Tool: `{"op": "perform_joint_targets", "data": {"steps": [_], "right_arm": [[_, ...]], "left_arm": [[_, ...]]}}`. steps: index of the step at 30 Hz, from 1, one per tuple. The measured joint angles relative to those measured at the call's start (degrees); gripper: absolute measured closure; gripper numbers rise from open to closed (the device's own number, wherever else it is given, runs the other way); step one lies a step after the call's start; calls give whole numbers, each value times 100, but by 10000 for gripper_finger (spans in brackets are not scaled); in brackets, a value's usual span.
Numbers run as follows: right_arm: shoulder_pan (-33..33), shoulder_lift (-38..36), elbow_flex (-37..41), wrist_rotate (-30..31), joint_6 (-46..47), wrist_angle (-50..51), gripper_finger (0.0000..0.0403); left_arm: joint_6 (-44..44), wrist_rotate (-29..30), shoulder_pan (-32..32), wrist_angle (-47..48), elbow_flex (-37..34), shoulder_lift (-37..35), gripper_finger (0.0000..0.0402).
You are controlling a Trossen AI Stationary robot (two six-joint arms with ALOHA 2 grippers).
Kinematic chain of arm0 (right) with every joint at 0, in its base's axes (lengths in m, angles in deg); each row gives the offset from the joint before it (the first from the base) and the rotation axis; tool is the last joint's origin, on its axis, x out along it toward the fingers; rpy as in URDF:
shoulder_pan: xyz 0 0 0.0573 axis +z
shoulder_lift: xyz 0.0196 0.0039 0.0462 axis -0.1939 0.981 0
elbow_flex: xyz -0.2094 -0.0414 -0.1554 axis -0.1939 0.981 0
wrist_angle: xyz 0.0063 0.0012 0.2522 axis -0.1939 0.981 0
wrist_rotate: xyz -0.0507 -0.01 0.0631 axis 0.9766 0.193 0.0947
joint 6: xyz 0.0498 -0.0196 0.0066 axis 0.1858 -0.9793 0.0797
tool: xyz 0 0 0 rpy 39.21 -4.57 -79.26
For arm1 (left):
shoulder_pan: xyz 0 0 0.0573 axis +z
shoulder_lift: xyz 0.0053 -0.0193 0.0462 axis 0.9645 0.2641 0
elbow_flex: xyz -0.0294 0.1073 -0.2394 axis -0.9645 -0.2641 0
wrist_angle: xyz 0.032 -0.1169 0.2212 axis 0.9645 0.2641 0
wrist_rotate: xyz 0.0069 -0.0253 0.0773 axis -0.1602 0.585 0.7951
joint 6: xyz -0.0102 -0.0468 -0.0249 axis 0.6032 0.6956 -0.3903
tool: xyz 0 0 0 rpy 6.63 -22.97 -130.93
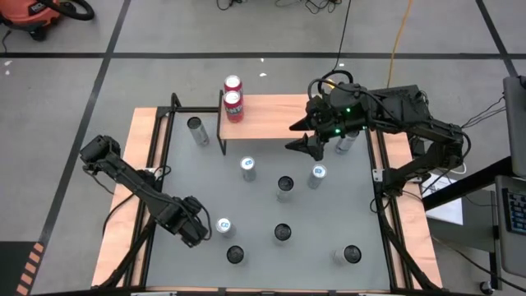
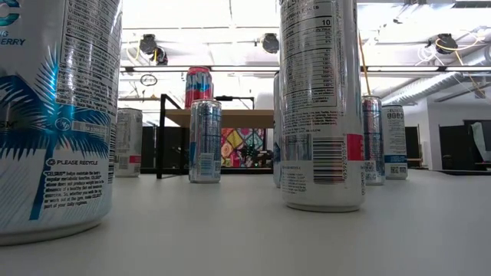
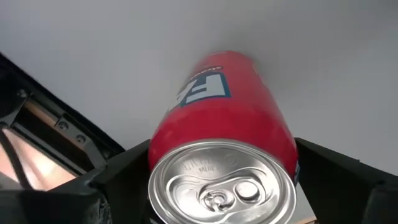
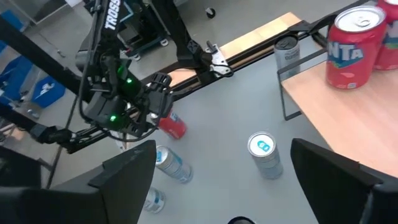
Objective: Place canned beverage on shelf
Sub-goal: Put the red soda can on the shelf aligned with the other red soda cans
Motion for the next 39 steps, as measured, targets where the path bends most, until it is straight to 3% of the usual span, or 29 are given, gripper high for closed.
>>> {"op": "perform_joint_targets", "data": {"steps": [5,13,21,31,39], "right_arm": [[74,0,0,9,58,0,60],[78,0,0,9,206,0,60],[79,0,0,13,126,-2,60],[77,0,0,323,-160,-2,60],[77,2,0,448,-307,-2,60]], "left_arm": [[-23,-28,0,-27,0,0,58],[-23,-60,0,-16,4,-8,112],[-23,-103,0,260,190,-229,118],[-836,-56,357,1823,1376,-728,118],[-1640,360,1045,1880,2383,-1033,118]]}}
